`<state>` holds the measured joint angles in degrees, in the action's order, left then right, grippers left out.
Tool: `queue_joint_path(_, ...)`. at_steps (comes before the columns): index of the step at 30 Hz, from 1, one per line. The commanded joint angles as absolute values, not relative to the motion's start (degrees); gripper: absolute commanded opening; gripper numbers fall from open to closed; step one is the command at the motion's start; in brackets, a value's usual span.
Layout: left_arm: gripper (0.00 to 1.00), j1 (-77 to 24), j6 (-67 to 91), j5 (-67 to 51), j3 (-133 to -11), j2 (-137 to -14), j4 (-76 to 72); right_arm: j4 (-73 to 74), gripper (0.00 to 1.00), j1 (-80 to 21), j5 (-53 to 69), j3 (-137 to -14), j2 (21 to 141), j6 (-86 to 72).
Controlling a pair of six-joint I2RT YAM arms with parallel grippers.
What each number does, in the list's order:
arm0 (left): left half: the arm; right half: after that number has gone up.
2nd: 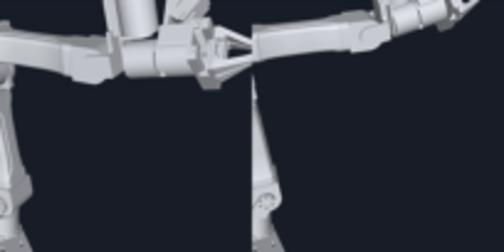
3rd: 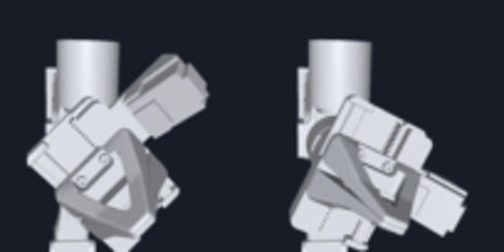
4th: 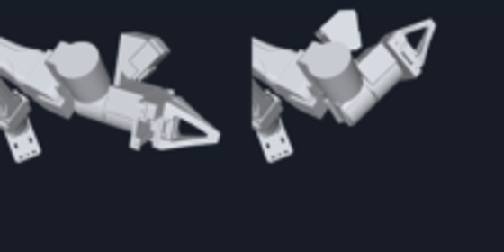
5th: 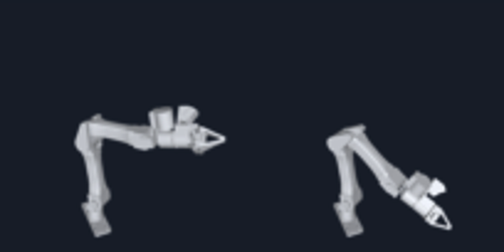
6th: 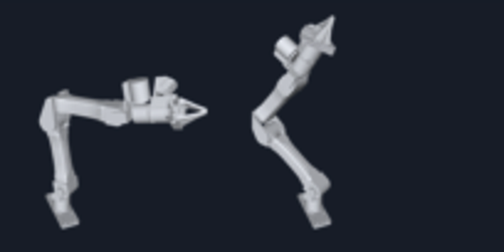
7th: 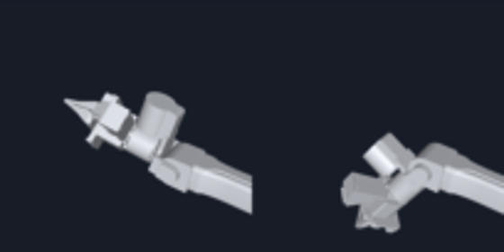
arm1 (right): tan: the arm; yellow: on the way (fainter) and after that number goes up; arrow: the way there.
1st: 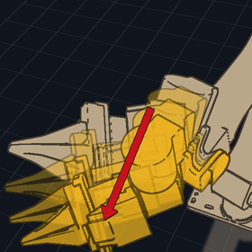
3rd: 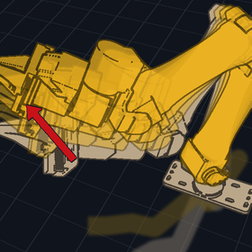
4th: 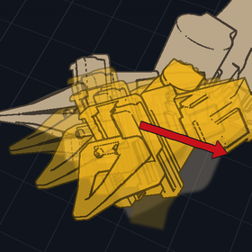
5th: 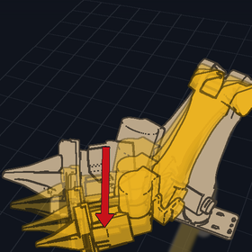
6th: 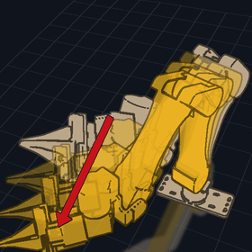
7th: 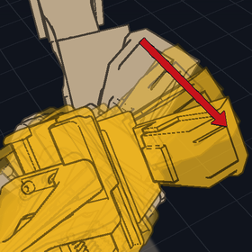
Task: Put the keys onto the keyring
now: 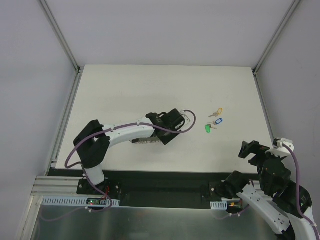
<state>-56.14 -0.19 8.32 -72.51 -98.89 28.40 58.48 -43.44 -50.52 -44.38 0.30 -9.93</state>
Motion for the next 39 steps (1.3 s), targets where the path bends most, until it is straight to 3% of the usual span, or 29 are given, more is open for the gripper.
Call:
queue_joint_path(1,0.42,-58.5,-6.9,13.5,-75.8,-103.5,34.1,56.8,0.96,-43.8,-50.4,-44.5,-9.3,-8.5)
queue_joint_path(16,0.32,-59.4,-9.6,18.5,-78.4,-110.6,34.5,56.9,0.96,-43.8,-50.5,-44.4,-9.5,-8.4)
queue_joint_path(22,0.23,-59.4,-9.6,19.1,-79.5,-112.8,34.5,56.9,0.96,-43.8,-50.5,-44.4,-9.6,-8.4)
queue_joint_path(27,0.08,-59.4,-8.7,20.0,-79.9,-112.3,35.2,56.9,0.96,-43.8,-50.5,-44.3,-9.8,-8.4)
queue_joint_path(29,0.01,-59.4,-7.8,20.9,-80.2,-111.4,37.5,56.8,0.96,-43.9,-50.6,-44.3,-9.8,-8.5)
queue_joint_path(39,0.0,-59.8,2.6,23.6,-86.3,-110.0,61.7,56.4,0.96,-43.8,-50.2,-44.3,-9.5,-8.2)
